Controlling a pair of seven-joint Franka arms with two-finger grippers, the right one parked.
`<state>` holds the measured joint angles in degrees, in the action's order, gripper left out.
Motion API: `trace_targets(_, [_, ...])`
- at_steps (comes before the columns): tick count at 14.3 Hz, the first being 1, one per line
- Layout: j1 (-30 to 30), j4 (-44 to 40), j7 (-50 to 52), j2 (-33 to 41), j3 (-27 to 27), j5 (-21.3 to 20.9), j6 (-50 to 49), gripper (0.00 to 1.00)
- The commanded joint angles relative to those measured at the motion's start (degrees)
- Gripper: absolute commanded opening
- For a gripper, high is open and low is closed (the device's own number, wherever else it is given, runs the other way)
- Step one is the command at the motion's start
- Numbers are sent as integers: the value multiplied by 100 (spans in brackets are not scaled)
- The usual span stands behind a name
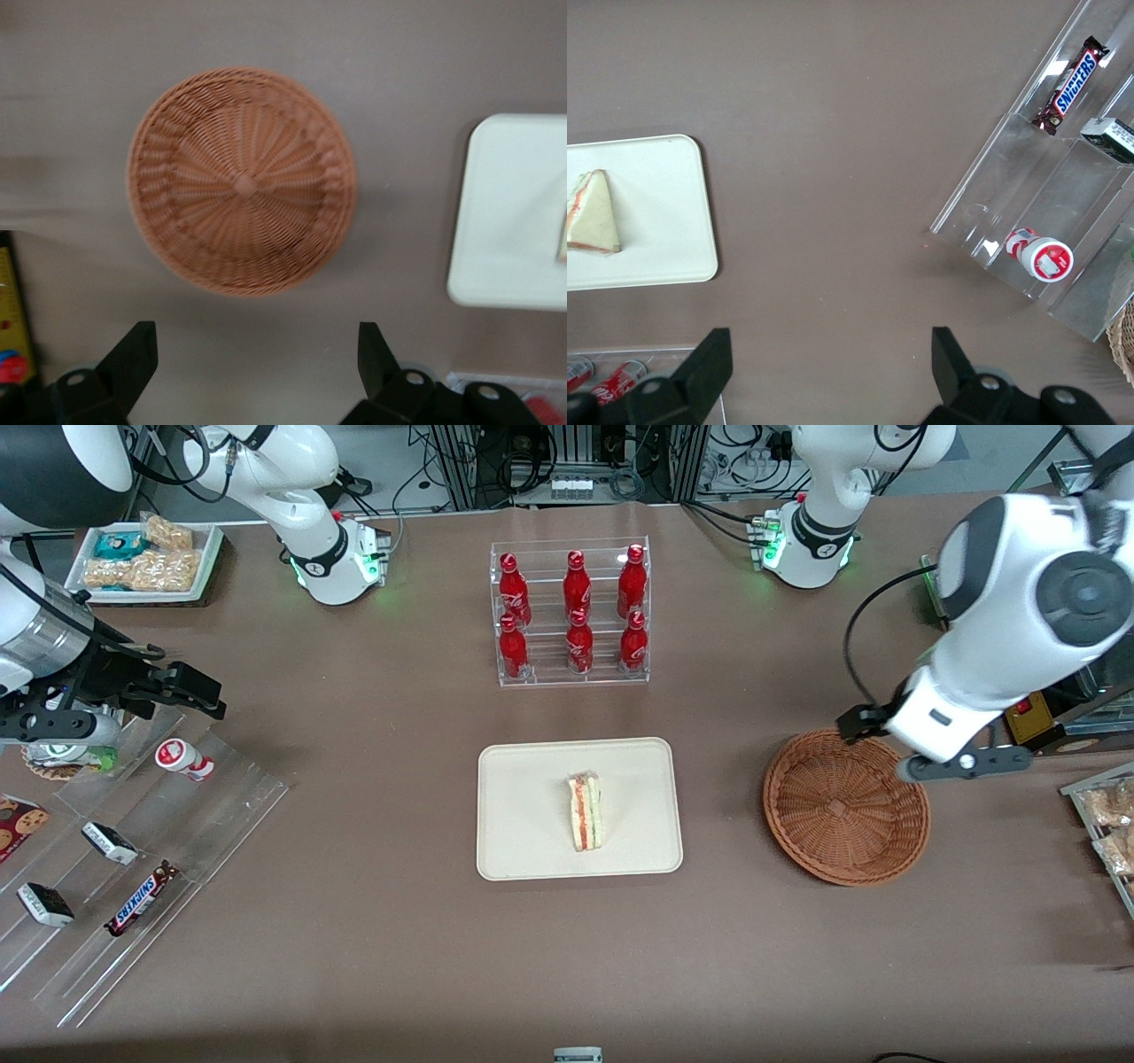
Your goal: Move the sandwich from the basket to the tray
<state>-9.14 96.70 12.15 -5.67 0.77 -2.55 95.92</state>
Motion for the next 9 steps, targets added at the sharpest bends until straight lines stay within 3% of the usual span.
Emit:
trace_targets(1, [403, 191, -886, 495, 64, 105, -283, 100])
trace_targets(4, [606, -36, -1644, 742, 20, 229, -529, 100])
trace_targets(9, [607, -345, -1672, 734, -94, 229, -565, 100])
